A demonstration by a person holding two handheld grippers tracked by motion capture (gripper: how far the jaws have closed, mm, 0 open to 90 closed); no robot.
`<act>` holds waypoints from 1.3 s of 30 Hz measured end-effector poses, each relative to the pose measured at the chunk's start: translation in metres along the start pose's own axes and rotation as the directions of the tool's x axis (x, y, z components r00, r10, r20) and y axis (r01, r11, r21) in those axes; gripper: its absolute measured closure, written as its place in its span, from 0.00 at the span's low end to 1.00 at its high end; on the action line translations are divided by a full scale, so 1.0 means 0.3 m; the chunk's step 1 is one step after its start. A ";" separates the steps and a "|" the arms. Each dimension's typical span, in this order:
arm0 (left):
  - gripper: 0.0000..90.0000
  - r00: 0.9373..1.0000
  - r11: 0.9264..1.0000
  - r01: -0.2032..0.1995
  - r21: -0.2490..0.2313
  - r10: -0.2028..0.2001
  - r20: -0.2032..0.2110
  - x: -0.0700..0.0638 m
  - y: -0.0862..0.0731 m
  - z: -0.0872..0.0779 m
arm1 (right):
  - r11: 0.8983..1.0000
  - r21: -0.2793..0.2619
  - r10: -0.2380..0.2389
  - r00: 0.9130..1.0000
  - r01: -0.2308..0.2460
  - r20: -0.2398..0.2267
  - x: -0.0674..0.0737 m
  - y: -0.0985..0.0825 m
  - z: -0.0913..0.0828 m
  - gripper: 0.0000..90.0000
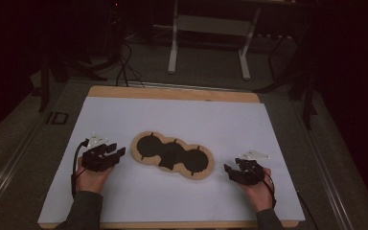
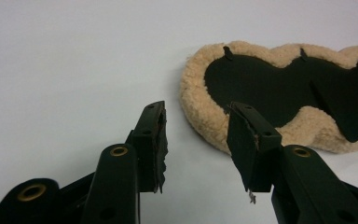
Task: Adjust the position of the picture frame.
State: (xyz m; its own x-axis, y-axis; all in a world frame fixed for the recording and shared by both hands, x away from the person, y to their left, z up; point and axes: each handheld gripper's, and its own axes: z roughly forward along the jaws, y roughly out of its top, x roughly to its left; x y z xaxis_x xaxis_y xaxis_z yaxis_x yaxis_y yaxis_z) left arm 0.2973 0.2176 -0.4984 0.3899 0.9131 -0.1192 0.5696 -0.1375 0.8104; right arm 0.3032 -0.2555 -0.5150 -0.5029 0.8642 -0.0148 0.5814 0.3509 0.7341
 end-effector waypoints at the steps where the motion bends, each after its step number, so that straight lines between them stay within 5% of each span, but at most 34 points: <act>1: 0.64 1.000 1.000 -0.004 0.001 0.004 -0.003 -0.001 0.002 0.002 | 1.000 0.000 0.000 1.000 0.000 0.001 0.000 0.000 0.000 0.50; 18: 0.64 1.000 1.000 0.009 -0.002 -0.009 0.010 0.022 0.026 0.060 | 1.000 -0.001 -0.011 1.000 0.011 -0.019 0.025 0.005 0.006 0.50; 33: 0.63 1.000 1.000 -0.022 0.010 0.022 -0.009 0.014 0.048 0.104 | 1.000 0.007 -0.029 0.998 0.030 -0.047 0.064 0.009 0.032 0.50; 39: 0.72 0.999 0.999 -0.040 0.019 0.041 -0.007 0.009 0.057 0.138 | 0.999 0.012 -0.034 0.998 0.035 -0.054 0.075 0.012 0.039 0.51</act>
State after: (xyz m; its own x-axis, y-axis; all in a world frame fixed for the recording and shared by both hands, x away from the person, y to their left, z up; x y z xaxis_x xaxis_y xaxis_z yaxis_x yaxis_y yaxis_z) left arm 0.3380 0.2017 -0.5087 0.4077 0.9094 -0.0823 0.5671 -0.1816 0.8034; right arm 0.3014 -0.2307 -0.5207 -0.5560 0.8312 -0.0033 0.5710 0.3848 0.7252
